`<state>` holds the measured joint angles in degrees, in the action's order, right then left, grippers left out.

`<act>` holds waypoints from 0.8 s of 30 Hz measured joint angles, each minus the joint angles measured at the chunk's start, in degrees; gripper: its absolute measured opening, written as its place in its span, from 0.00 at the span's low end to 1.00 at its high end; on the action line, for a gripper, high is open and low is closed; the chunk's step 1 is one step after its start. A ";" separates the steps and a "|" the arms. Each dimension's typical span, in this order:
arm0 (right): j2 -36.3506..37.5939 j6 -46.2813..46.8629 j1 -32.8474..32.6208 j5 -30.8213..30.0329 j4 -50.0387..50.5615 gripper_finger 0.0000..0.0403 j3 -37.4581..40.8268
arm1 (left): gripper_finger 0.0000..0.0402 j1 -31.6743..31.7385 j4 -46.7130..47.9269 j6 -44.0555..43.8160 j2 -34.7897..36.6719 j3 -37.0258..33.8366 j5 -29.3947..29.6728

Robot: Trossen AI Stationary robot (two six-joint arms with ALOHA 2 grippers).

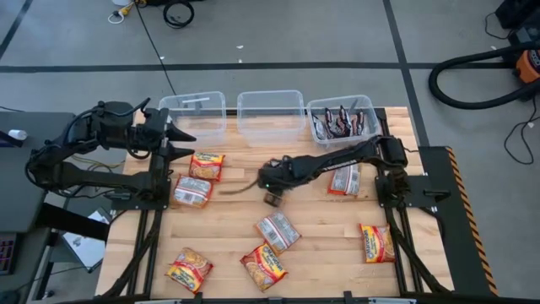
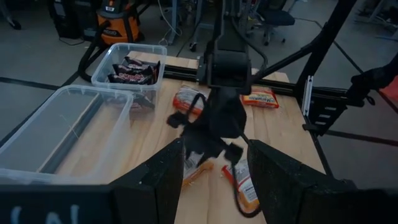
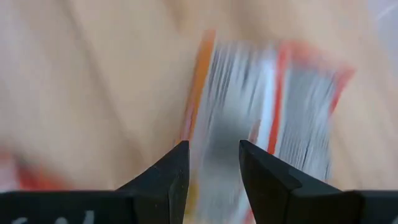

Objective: Sort Maruchan noodles
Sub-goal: Put the orange noodle pack into the top center transparent bin

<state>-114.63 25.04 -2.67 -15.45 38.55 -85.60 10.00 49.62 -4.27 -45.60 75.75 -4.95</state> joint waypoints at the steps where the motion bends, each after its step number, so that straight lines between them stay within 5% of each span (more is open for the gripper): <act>1: -0.09 0.08 0.40 -1.57 -3.41 0.36 0.00 | 0.45 -0.02 -0.02 -0.08 0.00 0.00 0.00; 8: -3.59 -5.56 3.54 -6.51 -14.10 0.36 -0.05 | 0.45 -0.01 0.00 -0.60 0.00 0.00 -0.02; 16: -5.76 -4.24 3.23 5.06 -10.74 0.36 -0.02 | 0.45 0.00 0.12 -2.51 0.16 0.00 -0.01; 21: -3.48 -6.09 0.40 19.54 0.00 0.36 -0.02 | 0.45 0.00 0.18 -2.54 0.39 0.00 0.00; 24: -1.80 -6.68 -1.59 21.42 6.91 0.36 0.01 | 0.45 0.00 0.17 -2.52 0.36 0.00 0.00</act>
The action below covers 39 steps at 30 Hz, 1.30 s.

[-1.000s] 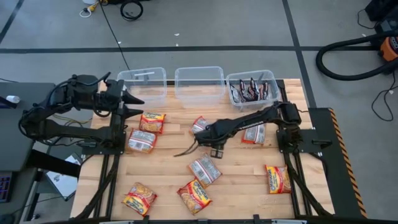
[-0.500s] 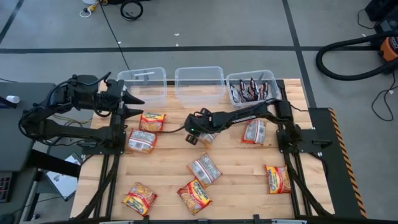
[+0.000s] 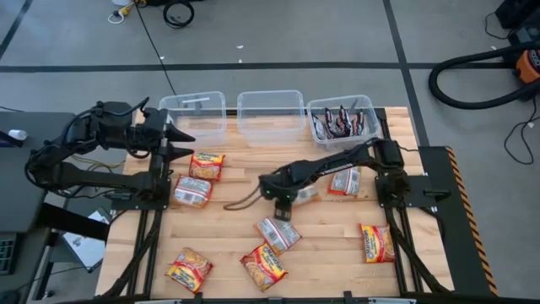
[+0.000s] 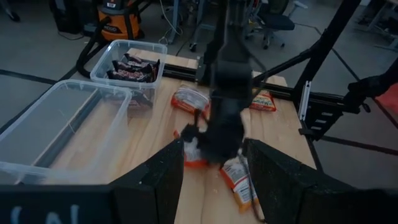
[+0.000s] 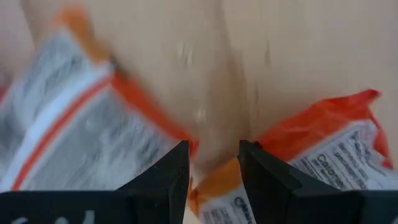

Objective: Sort Maruchan noodles
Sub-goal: Put the orange noodle pack into the top center transparent bin

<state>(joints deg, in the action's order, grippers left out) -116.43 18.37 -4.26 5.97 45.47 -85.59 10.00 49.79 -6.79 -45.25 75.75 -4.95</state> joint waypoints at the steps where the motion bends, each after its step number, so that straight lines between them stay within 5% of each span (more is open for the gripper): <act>1: 0.87 0.86 -0.56 -1.43 1.53 0.36 0.01 | 0.45 -0.02 0.01 0.02 -0.01 0.00 -0.01; 10: 6.74 39.38 -0.22 -21.79 8.07 0.37 -0.03 | 0.45 0.00 -0.19 -0.02 -0.01 0.00 0.01; 24: -0.74 49.54 4.93 -14.46 11.97 0.67 -0.01 | 0.45 0.00 -0.16 0.59 0.01 0.00 -0.01; 29: -2.42 41.91 4.93 -11.31 6.88 0.53 -0.06 | 0.45 0.00 0.42 1.82 0.01 0.00 -0.02; 36: -2.46 29.03 5.03 -9.30 -1.50 0.09 -0.06 | 0.45 0.00 0.69 2.14 0.01 0.00 -0.02; 39: -2.46 25.47 5.25 -6.44 -5.93 0.03 -0.14 | 0.45 -0.01 0.69 2.14 0.01 0.00 -0.02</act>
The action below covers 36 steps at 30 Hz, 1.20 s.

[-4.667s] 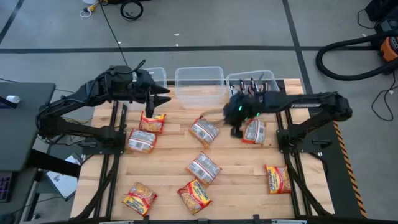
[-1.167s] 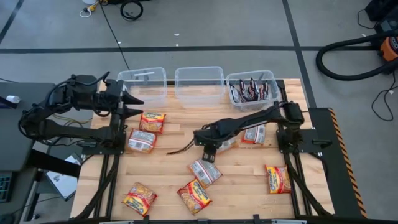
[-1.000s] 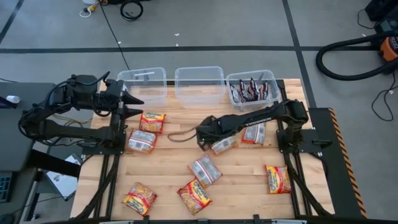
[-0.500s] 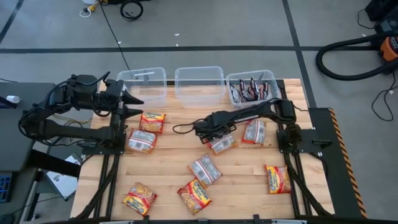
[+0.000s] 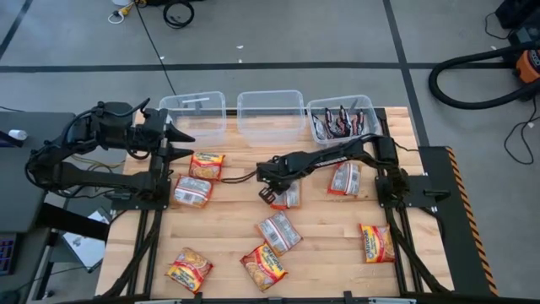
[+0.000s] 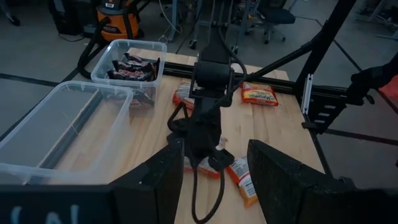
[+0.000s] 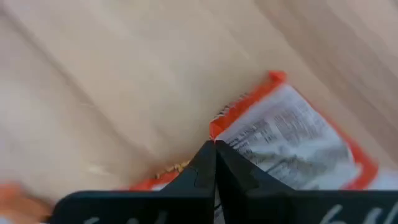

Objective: Sort Maruchan noodles
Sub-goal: Put the orange noodle pack into the top center transparent bin

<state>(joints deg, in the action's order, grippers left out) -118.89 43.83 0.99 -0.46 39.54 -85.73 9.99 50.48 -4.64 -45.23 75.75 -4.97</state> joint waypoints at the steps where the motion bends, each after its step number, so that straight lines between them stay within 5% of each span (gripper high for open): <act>1: 0.02 -1.01 0.00 0.36 -0.38 0.03 -0.49 | 0.45 0.01 0.01 0.00 0.00 0.00 -0.01; 8: 4.06 -10.85 -0.50 -1.33 -1.35 0.01 -6.47 | 0.45 0.01 0.39 -0.09 0.31 0.00 -0.02; 14: 10.09 -16.09 0.58 -9.36 -6.17 0.01 -9.10 | 0.45 0.01 0.43 -0.68 0.39 0.00 -0.03; 23: 15.10 -24.50 10.96 -11.95 -23.61 0.00 -9.14 | 0.45 -0.01 -1.11 -0.66 0.37 0.00 -0.02; 36: 7.56 -27.52 26.35 3.56 -35.66 0.00 -9.17 | 0.45 0.01 -4.22 -2.83 0.37 0.00 0.28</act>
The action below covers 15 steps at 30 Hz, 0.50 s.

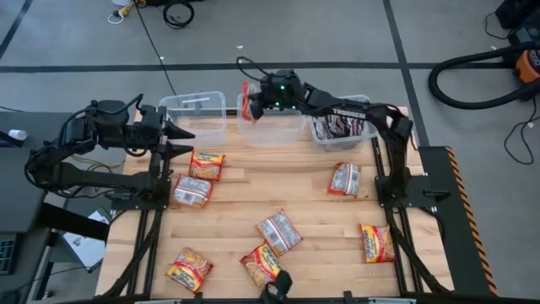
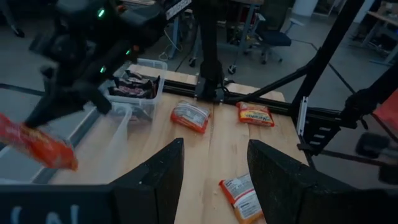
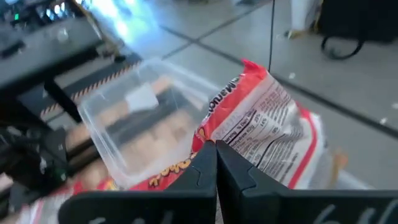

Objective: Sort Maruchan noodles
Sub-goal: Put the orange noodle pack into the top center transparent bin

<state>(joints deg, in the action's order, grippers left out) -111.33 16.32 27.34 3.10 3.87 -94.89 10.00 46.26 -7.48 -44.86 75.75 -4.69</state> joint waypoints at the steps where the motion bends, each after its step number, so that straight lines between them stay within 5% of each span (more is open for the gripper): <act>1: -0.84 0.02 0.35 1.62 0.40 0.00 0.06 | 0.45 0.00 -0.02 -0.57 0.00 0.00 0.04; 15: -4.07 0.59 -0.02 9.65 4.63 0.00 0.15 | 0.45 0.07 -0.33 -2.64 -0.13 0.00 6.58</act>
<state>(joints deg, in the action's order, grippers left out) -115.40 16.91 27.33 12.75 8.51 -94.74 10.07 45.93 -10.12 -44.99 75.75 1.89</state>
